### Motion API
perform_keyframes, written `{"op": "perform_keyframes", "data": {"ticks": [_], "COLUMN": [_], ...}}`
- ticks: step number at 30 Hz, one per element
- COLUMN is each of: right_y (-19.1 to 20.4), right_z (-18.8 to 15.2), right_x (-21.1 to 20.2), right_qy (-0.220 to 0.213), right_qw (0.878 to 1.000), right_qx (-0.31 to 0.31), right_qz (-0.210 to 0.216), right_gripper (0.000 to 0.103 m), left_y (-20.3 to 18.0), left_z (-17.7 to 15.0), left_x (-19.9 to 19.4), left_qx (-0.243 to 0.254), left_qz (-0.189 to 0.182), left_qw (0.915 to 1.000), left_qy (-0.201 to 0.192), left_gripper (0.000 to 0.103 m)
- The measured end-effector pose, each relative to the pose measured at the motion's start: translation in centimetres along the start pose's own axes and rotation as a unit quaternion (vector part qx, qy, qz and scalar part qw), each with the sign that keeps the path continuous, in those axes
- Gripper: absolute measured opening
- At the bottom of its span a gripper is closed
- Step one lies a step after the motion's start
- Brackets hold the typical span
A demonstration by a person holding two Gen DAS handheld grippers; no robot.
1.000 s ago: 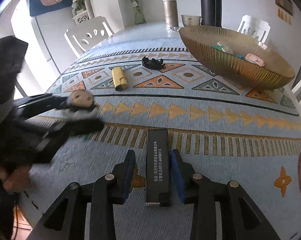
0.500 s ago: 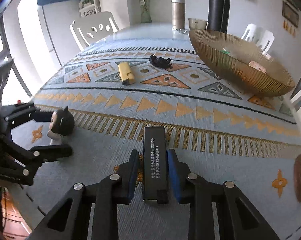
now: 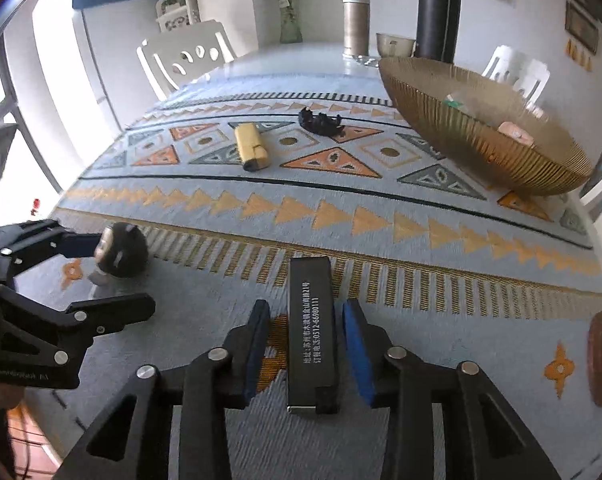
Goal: Organize rigid objects
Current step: 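Carry the USB stick and monkey figurine over the woven bowl with both tools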
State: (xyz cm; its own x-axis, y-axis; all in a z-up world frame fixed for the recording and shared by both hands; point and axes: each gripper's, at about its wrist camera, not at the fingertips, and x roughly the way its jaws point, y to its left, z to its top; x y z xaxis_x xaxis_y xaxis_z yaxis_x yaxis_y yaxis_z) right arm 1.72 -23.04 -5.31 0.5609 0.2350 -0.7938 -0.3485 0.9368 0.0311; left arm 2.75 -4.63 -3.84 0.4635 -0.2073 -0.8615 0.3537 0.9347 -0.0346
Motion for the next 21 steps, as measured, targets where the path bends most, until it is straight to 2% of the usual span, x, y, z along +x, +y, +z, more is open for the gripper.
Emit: {"op": "perform_keyframes", "data": {"ticks": [1, 2, 3, 5, 8, 9, 11, 14, 18, 21], "right_y": [0.3, 0.8, 0.8, 1.0, 0.3, -0.4, -1.4, -3.7, -8.3, -10.5], "right_z": [-0.1, -0.1, -0.2, -0.3, -0.2, 0.1, 0.8, 2.5, 5.5, 7.5], "right_x": [-0.1, -0.2, -0.3, -0.5, -1.4, -2.1, -3.6, -7.0, -11.5, -14.9], "right_qy": [-0.003, -0.005, -0.006, -0.01, -0.022, -0.028, -0.046, -0.088, -0.125, -0.166], "right_qw": [1.0, 1.0, 1.0, 1.0, 1.0, 0.999, 0.998, 0.993, 0.982, 0.973], "right_qx": [-0.006, -0.014, -0.018, -0.022, 0.002, 0.019, 0.037, 0.064, 0.129, 0.157], "right_qz": [-0.007, -0.011, -0.013, -0.015, 0.02, 0.035, 0.038, 0.036, 0.057, 0.028], "right_gripper": [0.027, 0.024, 0.024, 0.024, 0.024, 0.024, 0.024, 0.024, 0.024, 0.024], "left_y": [-0.3, -0.5, -0.6, -0.8, -2.1, -2.4, -2.8, -3.6, -4.3, -5.5], "left_z": [-0.1, -0.1, -0.1, -0.2, 0.0, 0.3, 1.4, 4.3, 9.1, 13.5], "left_x": [0.0, -0.1, -0.3, -0.5, -1.3, -1.8, -3.1, -6.2, -9.3, -10.9], "left_qx": [0.006, 0.011, 0.014, 0.013, 0.04, 0.043, 0.043, 0.051, 0.049, 0.054], "left_qz": [0.017, 0.03, 0.031, 0.024, 0.052, 0.048, 0.037, 0.026, -0.015, -0.03], "left_qw": [0.9998, 0.9995, 0.9994, 0.9996, 0.9975, 0.9972, 0.9966, 0.9919, 0.9849, 0.9782], "left_qy": [-0.002, -0.004, -0.007, -0.008, -0.028, -0.037, -0.059, -0.113, -0.165, -0.198], "left_gripper": [0.057, 0.047, 0.041, 0.041, 0.04, 0.04, 0.04, 0.041, 0.041, 0.041]}}
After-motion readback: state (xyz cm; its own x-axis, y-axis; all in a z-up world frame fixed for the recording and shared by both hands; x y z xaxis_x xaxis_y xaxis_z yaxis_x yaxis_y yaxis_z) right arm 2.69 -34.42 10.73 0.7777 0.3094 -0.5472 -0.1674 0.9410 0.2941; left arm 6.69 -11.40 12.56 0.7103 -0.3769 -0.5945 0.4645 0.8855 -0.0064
